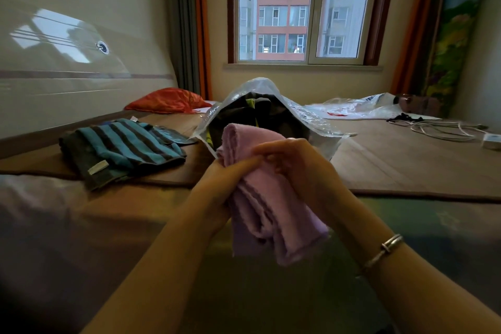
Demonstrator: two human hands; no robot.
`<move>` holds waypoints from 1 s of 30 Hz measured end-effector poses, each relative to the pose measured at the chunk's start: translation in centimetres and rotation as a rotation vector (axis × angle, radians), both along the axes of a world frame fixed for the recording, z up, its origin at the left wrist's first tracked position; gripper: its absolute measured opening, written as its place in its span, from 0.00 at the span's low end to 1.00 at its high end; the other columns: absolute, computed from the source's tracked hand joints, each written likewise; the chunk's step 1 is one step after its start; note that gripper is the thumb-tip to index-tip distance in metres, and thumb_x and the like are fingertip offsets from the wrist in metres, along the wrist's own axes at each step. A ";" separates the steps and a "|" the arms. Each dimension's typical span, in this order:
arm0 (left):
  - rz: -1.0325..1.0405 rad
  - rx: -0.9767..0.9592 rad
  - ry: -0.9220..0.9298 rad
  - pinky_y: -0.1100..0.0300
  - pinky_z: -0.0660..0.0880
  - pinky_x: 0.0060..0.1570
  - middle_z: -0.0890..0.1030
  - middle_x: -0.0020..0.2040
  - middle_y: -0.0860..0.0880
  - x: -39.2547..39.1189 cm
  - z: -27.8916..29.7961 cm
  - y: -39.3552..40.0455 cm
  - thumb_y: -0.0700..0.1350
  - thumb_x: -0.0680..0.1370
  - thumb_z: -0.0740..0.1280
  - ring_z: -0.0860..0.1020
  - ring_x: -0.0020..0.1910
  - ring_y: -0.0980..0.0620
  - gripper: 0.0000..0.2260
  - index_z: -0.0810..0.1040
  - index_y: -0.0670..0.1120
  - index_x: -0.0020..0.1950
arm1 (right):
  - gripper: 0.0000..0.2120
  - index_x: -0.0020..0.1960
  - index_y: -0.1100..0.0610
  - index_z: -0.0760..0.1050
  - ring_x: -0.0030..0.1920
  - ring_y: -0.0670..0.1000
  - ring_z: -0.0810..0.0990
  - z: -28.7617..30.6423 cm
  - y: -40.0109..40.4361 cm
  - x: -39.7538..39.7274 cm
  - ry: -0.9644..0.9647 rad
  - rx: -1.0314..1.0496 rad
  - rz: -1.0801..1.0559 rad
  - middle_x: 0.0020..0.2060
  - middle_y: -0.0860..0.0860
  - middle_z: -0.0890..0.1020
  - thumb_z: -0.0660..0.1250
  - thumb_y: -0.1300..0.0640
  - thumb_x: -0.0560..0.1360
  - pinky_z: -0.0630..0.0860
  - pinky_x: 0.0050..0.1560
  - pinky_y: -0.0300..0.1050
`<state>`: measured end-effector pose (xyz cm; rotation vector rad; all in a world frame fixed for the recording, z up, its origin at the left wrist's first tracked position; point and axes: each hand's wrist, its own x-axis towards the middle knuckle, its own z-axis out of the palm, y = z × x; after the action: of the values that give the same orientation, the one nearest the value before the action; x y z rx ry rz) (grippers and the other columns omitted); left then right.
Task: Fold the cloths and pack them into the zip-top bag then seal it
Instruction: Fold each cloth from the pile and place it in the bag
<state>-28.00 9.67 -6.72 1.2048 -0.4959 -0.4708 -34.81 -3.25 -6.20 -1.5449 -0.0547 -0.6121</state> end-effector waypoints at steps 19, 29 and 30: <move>0.331 0.382 -0.350 0.56 0.67 0.61 0.68 0.71 0.44 10.4 2.5 -11.1 0.45 0.82 0.58 0.69 0.69 0.45 0.24 0.56 0.44 0.76 | 0.07 0.55 0.57 0.75 0.54 0.55 0.77 1.3 -14.2 18.0 0.016 -0.092 -0.663 0.51 0.56 0.79 0.62 0.57 0.79 0.76 0.58 0.51; 0.168 1.299 -0.913 0.36 0.46 0.72 0.46 0.79 0.47 13.5 -5.9 -13.4 0.55 0.82 0.53 0.44 0.77 0.39 0.26 0.50 0.53 0.78 | 0.18 0.70 0.62 0.60 0.58 0.62 0.75 -0.9 -18.4 20.8 0.359 -1.277 -1.050 0.62 0.58 0.73 0.54 0.61 0.81 0.74 0.52 0.52; 0.147 1.315 -0.921 0.35 0.43 0.71 0.45 0.79 0.48 13.4 -6.2 -13.5 0.58 0.82 0.51 0.43 0.77 0.39 0.27 0.48 0.55 0.78 | 0.20 0.71 0.60 0.59 0.57 0.62 0.76 -0.9 -17.6 20.8 0.313 -1.339 -0.969 0.62 0.57 0.72 0.55 0.61 0.80 0.74 0.50 0.53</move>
<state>-14.63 -3.80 -12.96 2.7431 -0.9058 -0.0150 -14.05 -20.82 -7.14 -2.9819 0.6947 -1.1888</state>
